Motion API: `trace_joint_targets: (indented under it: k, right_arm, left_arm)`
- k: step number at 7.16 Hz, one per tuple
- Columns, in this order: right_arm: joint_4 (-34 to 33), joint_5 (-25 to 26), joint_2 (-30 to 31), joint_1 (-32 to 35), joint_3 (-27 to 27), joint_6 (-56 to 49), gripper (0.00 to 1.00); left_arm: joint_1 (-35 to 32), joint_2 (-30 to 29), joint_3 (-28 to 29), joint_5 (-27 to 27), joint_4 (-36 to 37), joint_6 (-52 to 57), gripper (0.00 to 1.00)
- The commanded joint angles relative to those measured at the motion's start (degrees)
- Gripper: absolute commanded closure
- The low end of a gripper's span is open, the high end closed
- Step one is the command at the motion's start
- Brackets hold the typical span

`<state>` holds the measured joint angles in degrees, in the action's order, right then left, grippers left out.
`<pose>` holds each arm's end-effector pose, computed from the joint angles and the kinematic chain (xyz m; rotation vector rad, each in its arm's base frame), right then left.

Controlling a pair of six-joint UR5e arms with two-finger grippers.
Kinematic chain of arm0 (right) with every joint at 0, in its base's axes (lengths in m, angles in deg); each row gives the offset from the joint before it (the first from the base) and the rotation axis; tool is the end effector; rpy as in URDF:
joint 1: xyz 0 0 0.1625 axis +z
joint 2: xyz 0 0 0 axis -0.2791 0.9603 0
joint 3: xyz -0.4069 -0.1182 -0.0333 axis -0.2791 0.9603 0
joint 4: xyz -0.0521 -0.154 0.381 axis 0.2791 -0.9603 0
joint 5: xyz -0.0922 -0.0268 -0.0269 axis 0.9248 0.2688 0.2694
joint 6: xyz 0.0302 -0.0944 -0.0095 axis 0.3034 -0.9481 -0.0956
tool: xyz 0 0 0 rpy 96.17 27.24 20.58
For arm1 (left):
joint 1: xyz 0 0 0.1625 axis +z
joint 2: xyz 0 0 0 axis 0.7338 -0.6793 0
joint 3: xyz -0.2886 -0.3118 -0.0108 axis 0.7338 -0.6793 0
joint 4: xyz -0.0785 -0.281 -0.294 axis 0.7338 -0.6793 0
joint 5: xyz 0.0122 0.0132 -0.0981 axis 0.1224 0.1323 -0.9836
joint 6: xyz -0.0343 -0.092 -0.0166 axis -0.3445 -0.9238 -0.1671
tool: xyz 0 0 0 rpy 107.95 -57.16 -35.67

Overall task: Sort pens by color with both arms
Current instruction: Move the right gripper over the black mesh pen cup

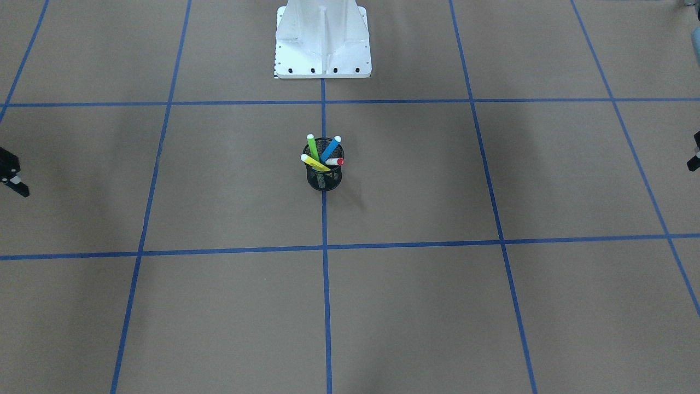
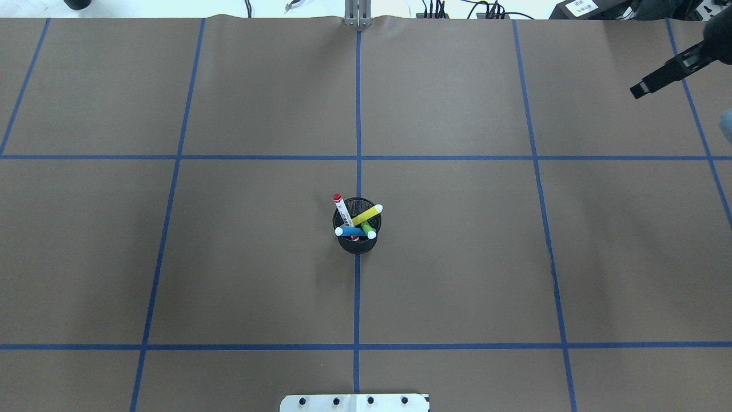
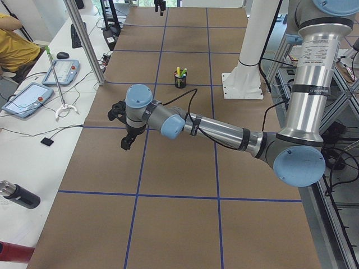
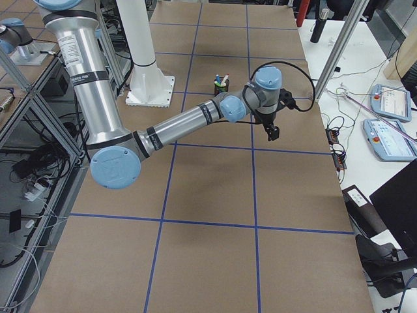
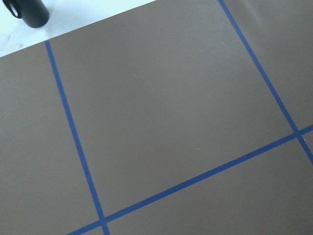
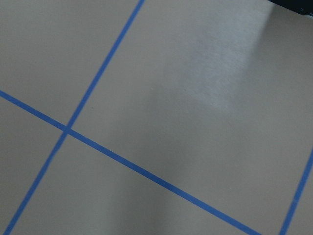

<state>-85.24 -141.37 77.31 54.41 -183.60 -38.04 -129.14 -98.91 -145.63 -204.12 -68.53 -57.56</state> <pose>-0.1362 -0.5740 0.3686 0.4014 -0.8984 -0.4233 0.0168 -0.5565 0.4802 0.4617 0.8329 0.3106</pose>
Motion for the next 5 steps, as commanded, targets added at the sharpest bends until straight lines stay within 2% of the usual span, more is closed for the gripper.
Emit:
trace_joint_targets:
  k: [1, 2, 3, 5]
  right_arm:
    - [0.1, 0.5, -6.0, -9.0, -3.1, 10.4, 0.01]
    - [1.0, 1.0, -7.8, -11.6, -3.4, 15.3, 0.01]
    - [4.8, 4.8, -8.2, -15.0, -3.5, 20.5, 0.01]
    - [7.0, 16.8, -9.2, -24.0, -5.6, 29.1, 0.01]
  left_arm:
    - [4.5, -3.9, 0.2, 0.3, 0.0, -6.2, 0.00]
    - [5.5, -5.3, 0.2, 0.3, 0.4, -8.6, 0.00]
    - [6.7, -6.2, 0.1, 0.1, 0.4, -11.7, 0.00]
    - [7.8, -7.0, 0.3, 0.1, 0.0, -14.1, 0.00]
